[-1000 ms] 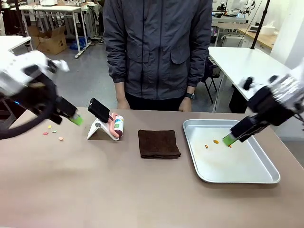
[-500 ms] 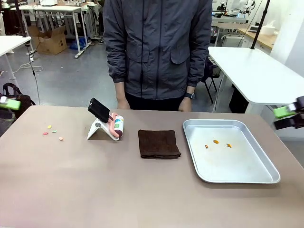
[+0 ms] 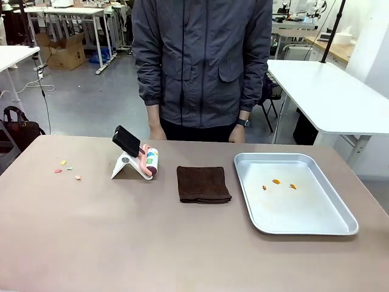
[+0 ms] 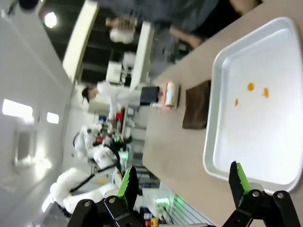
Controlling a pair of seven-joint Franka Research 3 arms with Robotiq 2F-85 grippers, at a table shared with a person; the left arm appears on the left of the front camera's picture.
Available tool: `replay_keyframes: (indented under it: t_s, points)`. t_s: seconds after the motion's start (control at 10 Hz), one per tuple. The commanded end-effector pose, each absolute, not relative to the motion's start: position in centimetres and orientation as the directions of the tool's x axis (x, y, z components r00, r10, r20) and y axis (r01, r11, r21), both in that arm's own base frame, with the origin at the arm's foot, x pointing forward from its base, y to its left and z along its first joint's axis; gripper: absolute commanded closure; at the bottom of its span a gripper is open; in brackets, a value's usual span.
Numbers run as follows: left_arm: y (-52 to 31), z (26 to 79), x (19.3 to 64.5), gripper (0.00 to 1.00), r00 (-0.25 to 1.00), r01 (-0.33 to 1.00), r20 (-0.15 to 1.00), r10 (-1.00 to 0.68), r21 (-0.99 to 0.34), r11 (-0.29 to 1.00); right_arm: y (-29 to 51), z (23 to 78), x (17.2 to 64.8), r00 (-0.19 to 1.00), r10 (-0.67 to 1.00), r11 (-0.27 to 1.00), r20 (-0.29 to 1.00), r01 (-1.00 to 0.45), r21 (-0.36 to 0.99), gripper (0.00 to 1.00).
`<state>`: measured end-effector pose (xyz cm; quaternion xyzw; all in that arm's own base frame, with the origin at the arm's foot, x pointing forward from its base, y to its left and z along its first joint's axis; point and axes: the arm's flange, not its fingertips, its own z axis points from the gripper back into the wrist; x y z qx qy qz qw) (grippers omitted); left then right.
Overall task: Clean the surface of the table.
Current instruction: Hold the Lint Roller with your left hand and the towel with your right hand.
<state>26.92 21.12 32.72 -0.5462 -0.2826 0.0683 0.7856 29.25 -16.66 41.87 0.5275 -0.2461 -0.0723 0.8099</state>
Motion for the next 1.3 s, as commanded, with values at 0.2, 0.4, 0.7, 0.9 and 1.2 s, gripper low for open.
replay_keyframes:
  t_s: [0.2,0.4,0.7,0.9,1.2]
  points:
    - [17.7,32.5,26.0,0.0,0.768,0.159,0.343,0.541,-0.92,0.358,-14.6,36.8,27.5,0.787,-0.572,0.496,0.232,0.106,0.862,0.0]
    - [21.6,31.0,26.8,0.0,0.812,0.15,0.315,0.491,-0.926,0.346,-19.1,39.1,29.1,0.836,-0.485,0.419,0.258,-0.037,0.907,0.0]
    - [21.6,31.0,26.8,0.0,0.812,0.15,0.315,0.491,-0.926,0.346,-19.1,39.1,29.1,0.836,-0.485,0.419,0.258,-0.037,0.907,0.0]
    - [21.6,31.0,27.2,0.0,0.809,0.128,0.3,0.506,-0.929,0.346,-18.8,39.0,29.2,0.842,-0.486,0.418,0.235,-0.012,0.908,0.0]
    - [19.8,36.0,28.0,0.0,0.791,0.174,0.394,0.468,-0.878,0.445,-15.7,41.8,30.5,0.853,-0.429,0.564,0.296,-0.003,0.826,0.0]
